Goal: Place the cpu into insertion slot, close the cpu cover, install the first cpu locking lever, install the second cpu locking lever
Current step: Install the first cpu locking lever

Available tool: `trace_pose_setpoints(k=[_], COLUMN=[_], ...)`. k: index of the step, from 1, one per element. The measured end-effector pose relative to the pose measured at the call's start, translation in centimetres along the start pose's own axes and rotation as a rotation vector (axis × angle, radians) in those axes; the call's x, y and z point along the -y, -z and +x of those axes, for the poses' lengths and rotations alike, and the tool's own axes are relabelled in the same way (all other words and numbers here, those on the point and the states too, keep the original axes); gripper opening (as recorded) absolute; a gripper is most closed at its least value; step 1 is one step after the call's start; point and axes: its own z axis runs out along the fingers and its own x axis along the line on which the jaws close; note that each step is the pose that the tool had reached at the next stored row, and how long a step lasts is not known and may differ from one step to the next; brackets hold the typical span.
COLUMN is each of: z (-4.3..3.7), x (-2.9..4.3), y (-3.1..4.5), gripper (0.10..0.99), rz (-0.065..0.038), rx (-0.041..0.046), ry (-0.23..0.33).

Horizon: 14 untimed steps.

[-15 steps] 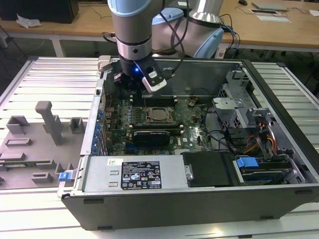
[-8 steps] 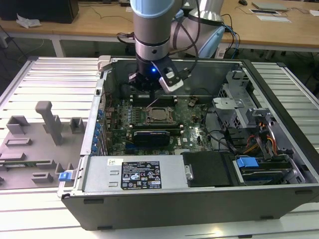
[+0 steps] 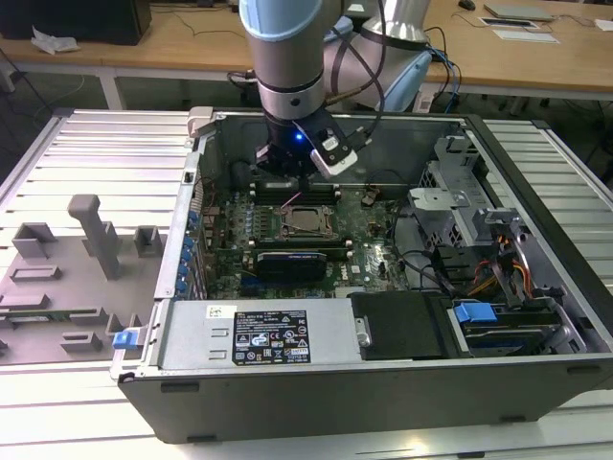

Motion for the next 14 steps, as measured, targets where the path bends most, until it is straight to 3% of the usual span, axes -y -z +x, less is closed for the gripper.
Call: trace_pose_setpoints(k=[2, 3, 5, 10, 14], z=[0.22, 0.25, 0.30, 0.24, 0.20], x=[-0.07, -0.05, -0.04, -0.89, -0.92], y=[-0.22, -0.39, -0.67, -1.61, -1.67], gripper=[0.106, 0.106, 0.106, 0.106, 0.106], rz=[0.001, 0.001, 0.001, 0.004, 0.005], rx=[0.0166, 0.0181, 0.0188, 0.0184, 0.0185], ry=[0.004, 0.005, 0.005, 0.005, 0.005])
